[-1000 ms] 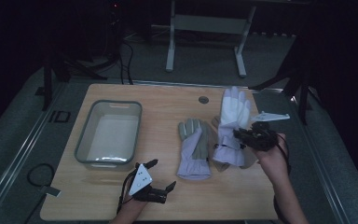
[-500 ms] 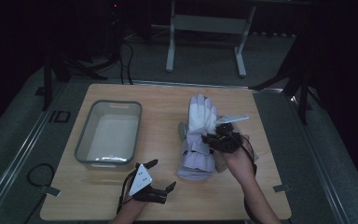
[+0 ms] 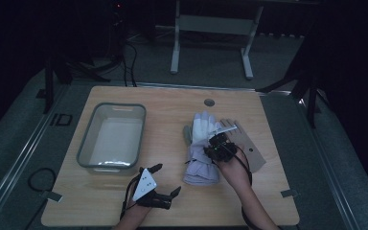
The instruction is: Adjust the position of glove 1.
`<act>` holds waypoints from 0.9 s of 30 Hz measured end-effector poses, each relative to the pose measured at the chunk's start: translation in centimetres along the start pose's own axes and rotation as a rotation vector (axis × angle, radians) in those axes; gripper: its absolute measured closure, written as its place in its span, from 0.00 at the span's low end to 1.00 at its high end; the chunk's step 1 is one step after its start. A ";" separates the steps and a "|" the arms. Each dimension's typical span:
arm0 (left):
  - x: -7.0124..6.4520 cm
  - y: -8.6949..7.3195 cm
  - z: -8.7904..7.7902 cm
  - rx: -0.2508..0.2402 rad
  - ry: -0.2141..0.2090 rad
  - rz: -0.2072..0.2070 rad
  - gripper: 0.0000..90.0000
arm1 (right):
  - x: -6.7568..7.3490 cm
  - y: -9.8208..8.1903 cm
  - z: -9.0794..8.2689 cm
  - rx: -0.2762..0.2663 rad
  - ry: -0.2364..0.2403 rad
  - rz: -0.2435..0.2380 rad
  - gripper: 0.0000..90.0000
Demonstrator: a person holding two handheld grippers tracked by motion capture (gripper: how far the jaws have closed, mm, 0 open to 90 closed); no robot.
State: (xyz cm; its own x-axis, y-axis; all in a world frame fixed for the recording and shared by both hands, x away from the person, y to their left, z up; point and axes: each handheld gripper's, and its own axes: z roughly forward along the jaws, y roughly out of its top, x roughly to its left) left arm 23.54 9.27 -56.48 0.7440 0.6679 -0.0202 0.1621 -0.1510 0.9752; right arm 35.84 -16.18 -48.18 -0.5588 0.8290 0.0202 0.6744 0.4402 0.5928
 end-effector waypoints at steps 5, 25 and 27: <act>0.0 0.0 0.0 0.001 0.001 -0.002 0.00 | -0.1 -0.3 0.7 0.002 0.035 -0.015 0.89; 0.0 0.0 0.0 0.001 0.000 0.001 0.00 | 0.8 -0.5 1.9 0.027 0.049 -0.025 0.85; 0.0 0.0 0.0 0.001 0.000 0.002 0.00 | 0.9 -0.5 1.9 0.024 0.052 -0.031 0.83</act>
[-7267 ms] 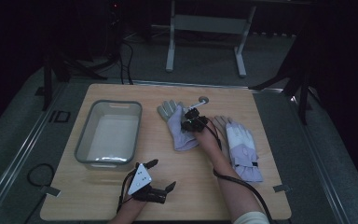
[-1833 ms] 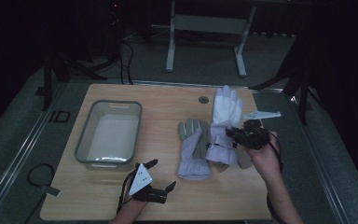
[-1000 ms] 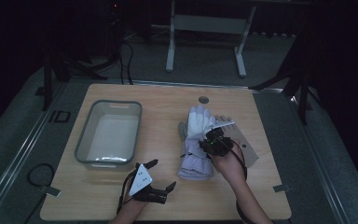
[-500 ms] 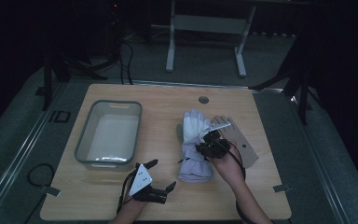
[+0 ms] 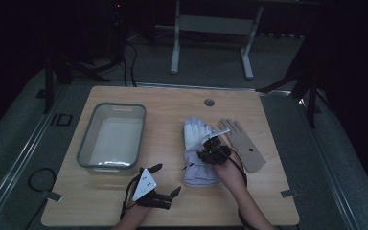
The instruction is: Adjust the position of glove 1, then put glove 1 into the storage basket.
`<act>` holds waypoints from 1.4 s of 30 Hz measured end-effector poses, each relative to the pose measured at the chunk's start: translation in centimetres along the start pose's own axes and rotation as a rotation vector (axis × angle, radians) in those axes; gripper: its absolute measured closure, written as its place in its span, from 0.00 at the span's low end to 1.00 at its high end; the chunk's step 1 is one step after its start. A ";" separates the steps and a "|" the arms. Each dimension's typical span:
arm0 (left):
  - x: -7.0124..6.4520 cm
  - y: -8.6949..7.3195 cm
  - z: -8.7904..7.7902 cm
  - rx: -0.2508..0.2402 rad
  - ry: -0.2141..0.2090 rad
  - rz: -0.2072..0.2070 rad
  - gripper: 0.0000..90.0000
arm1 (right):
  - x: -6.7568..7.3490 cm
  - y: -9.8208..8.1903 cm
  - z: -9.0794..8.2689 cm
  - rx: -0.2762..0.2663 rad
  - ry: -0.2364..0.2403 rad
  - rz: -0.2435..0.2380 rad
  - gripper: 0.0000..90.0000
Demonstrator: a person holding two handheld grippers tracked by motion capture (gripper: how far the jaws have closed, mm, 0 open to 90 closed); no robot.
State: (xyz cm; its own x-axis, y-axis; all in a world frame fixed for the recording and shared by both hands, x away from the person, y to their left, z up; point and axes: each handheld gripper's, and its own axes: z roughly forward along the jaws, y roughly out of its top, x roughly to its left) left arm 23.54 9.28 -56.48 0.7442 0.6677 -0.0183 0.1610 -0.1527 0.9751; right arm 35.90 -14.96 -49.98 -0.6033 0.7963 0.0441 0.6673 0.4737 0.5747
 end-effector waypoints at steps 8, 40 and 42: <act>0.0 0.0 0.0 0.000 0.002 0.000 0.00 | 0.6 0.1 0.3 0.004 0.025 -0.028 0.84; 0.1 4.3 0.5 0.142 0.002 -0.103 0.01 | -4.5 -4.6 -6.4 -0.312 0.144 -0.097 0.11; -0.2 4.8 1.1 0.154 0.041 -0.086 0.04 | -4.2 -4.3 -6.2 -0.299 0.126 -0.077 0.19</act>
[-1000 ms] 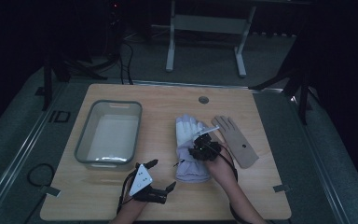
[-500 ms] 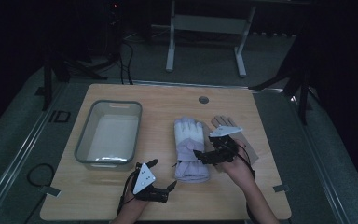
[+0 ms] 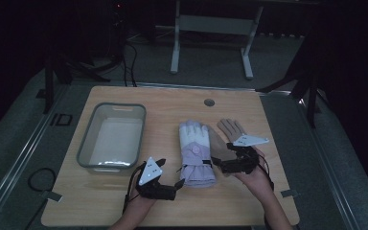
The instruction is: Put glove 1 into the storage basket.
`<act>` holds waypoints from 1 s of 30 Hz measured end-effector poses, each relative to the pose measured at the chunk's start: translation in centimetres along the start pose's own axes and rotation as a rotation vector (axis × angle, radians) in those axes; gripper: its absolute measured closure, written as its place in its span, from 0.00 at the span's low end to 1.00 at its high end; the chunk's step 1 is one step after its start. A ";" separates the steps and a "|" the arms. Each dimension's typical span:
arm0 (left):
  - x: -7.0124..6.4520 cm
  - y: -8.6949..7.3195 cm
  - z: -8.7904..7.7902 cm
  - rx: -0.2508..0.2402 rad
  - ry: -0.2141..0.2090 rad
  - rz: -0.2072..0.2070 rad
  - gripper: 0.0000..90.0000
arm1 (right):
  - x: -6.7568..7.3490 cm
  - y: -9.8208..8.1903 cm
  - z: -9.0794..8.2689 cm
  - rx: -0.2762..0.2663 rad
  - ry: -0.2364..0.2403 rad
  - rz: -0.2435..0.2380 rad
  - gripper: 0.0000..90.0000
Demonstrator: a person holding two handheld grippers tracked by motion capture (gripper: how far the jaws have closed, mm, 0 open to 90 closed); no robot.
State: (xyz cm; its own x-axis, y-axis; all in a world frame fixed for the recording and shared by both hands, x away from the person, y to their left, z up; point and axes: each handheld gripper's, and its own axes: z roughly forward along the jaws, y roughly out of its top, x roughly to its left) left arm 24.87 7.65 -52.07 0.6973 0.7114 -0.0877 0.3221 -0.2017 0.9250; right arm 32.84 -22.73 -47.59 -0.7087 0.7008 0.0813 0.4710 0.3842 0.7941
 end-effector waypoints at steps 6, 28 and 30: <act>0.0 1.8 1.8 0.052 -0.036 -0.052 0.20 | 0.1 0.9 1.5 -0.004 -0.012 0.061 0.48; 0.3 -0.3 5.7 0.323 0.032 -0.102 0.32 | -2.5 -2.1 7.4 0.209 0.086 0.313 0.50; 0.6 -0.5 5.9 0.325 0.016 -0.119 0.32 | -2.7 -2.3 7.6 0.213 0.121 0.322 0.55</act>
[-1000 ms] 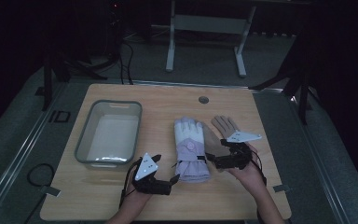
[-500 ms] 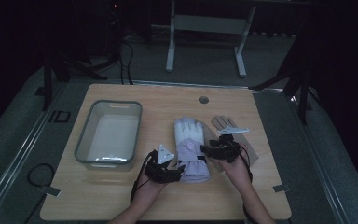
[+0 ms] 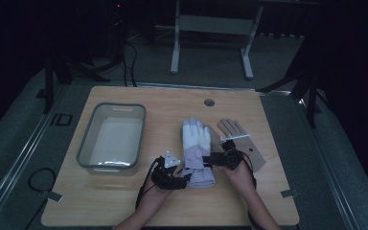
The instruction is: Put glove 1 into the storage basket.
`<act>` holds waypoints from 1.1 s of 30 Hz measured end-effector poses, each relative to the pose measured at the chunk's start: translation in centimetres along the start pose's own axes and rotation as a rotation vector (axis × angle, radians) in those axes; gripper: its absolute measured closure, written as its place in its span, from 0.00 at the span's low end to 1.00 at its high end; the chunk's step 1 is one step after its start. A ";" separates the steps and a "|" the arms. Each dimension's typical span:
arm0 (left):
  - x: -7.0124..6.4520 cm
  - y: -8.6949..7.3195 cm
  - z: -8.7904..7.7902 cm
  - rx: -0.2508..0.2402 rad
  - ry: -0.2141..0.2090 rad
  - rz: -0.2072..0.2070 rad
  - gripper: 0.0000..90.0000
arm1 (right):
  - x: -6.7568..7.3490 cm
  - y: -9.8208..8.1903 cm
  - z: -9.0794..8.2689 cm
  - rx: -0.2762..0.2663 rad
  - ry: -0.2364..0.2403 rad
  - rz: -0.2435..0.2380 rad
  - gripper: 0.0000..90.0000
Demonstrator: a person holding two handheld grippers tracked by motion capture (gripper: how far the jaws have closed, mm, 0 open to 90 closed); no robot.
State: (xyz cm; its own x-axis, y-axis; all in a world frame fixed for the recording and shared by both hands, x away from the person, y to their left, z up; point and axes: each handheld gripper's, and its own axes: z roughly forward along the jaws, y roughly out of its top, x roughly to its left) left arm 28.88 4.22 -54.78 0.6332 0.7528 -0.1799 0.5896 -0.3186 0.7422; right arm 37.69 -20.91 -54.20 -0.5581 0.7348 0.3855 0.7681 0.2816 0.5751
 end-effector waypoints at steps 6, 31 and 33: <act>0.5 -0.1 0.4 0.010 -0.026 -0.007 0.30 | -0.6 -0.3 0.2 0.000 0.080 0.034 0.77; 1.6 0.5 1.3 0.100 -0.233 -0.068 0.66 | 5.1 -1.3 0.5 -0.057 -0.301 -0.299 0.90; 1.5 0.3 1.2 0.085 -0.240 -0.066 0.73 | 5.2 -1.4 0.4 -0.064 -0.304 -0.300 0.90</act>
State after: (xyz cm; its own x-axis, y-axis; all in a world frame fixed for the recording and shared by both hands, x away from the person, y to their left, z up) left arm 30.62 4.54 -55.65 0.6863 0.6191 -0.3817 0.6676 -0.3279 0.6685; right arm 33.88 -17.24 -53.33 -0.6285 0.7772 -0.0308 0.5593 0.4791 0.6765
